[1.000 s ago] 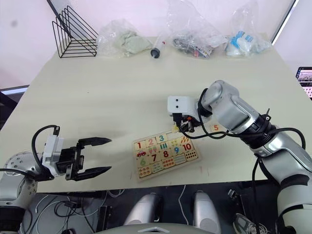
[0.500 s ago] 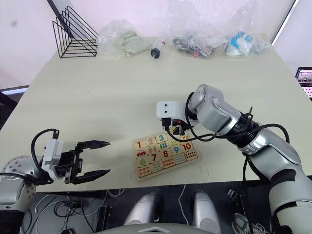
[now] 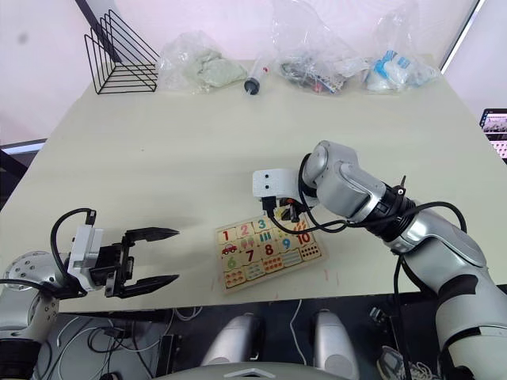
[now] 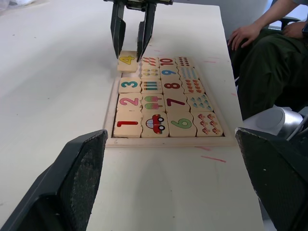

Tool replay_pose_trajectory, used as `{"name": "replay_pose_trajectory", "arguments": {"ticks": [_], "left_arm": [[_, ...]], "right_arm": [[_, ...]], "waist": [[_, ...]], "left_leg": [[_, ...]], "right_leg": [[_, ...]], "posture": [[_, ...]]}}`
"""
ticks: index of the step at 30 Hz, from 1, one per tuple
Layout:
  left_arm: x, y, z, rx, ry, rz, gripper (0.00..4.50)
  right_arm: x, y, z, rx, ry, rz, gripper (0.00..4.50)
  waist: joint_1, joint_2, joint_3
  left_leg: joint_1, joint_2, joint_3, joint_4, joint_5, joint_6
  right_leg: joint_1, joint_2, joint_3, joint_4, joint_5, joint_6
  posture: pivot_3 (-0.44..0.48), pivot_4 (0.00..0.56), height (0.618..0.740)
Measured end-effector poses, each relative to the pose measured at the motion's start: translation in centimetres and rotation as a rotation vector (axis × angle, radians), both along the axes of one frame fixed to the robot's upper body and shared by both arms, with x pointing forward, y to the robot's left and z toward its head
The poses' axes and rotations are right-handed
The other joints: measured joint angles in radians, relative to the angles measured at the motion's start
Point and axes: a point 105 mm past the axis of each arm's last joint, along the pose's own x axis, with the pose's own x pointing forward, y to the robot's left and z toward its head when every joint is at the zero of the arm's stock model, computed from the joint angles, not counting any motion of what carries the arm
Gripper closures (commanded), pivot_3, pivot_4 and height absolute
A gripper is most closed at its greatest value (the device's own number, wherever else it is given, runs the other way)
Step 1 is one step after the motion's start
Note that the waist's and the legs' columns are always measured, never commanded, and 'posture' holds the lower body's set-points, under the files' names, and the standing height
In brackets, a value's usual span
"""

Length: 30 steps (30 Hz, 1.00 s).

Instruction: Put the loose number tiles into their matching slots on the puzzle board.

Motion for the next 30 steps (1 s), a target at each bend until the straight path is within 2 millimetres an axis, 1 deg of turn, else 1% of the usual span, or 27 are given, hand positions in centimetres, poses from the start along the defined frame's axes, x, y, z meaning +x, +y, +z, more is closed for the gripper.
{"name": "replay_pose_trajectory", "arguments": {"ticks": [9,19,30], "left_arm": [[-0.06,0.05,-0.04,0.0,0.001,-0.002,0.0],[-0.15,0.05,-0.28,0.001,0.008,-0.004,0.0],[-0.38,0.01,-0.6,-0.003,0.014,-0.002,0.0]], "right_arm": [[-0.18,-0.02,-0.89,-0.028,-0.009,0.025,3.66],[-0.22,0.26,-0.93,-0.027,-0.017,0.037,3.66],[-0.41,0.68,-1.02,-0.021,-0.016,0.051,3.66]], "waist": [[0.0,0.0,0.0],[-0.002,0.0,0.0],[-0.017,0.0,0.0]], "left_leg": [[0.0,0.0,0.0,0.0,0.0,0.0],[0.0,0.0,0.0,0.0,0.0,0.0],[0.0,0.0,-0.001,0.0,0.0,0.0]], "right_leg": [[0.0,0.0,0.0,0.0,0.0,0.0],[0.0,0.0,0.0,0.0,0.0,0.0],[0.0,0.0,0.0,0.0,0.0,0.0]], "posture": [[0.0,0.15,0.74],[0.0,0.15,0.74],[0.0,0.15,0.74]]}}
